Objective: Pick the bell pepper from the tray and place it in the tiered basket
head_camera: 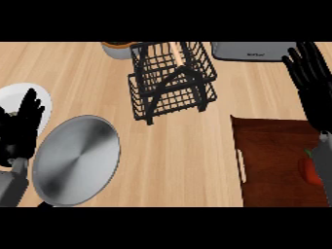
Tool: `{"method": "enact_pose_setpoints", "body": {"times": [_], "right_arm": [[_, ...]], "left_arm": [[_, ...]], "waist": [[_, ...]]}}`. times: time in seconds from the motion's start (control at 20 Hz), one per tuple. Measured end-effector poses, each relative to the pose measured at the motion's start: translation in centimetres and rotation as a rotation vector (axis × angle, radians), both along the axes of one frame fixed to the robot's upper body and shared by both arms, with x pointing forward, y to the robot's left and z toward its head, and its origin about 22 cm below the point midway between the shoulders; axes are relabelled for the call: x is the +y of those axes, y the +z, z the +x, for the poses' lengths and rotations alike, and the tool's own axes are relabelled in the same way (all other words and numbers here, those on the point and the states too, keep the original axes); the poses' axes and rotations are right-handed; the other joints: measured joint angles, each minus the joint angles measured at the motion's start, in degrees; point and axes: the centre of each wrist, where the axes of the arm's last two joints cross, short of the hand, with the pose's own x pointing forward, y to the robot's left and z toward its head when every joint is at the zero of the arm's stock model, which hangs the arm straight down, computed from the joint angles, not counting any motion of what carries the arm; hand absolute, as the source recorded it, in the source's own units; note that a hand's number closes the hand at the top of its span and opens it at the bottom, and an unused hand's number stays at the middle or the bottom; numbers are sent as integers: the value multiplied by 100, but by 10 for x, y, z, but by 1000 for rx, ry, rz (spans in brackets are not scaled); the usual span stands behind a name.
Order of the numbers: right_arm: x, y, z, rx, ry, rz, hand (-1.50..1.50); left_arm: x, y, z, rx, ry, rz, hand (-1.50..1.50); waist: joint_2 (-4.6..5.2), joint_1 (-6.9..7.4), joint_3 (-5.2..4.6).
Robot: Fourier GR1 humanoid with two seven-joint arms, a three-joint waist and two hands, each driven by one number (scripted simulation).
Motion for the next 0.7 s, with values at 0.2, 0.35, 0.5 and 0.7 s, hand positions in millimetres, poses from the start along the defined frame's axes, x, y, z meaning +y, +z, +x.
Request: {"method": "enact_pose_setpoints", "body": {"times": [0.2,0.35,0.5,0.7], "right_arm": [[-27,-15,-27,-84,-107,-70,150],[-69,-23,-52,-132,-305,-161,-150],[-105,-47,-80,-133,-639,-136,-150],[-115,-95,-130,-203,-827,-216,-150]], "left_arm": [[-13,-2,-5,-11,-96,-37,0],[-30,-3,-7,-21,-192,-76,0],[-42,-5,-10,-27,-258,-118,0],[-65,-4,-12,-37,-373,-159,0]], "waist": [[-53,-250,47],[-98,-659,58],[-105,-861,83],[-82,-636,87]]}}
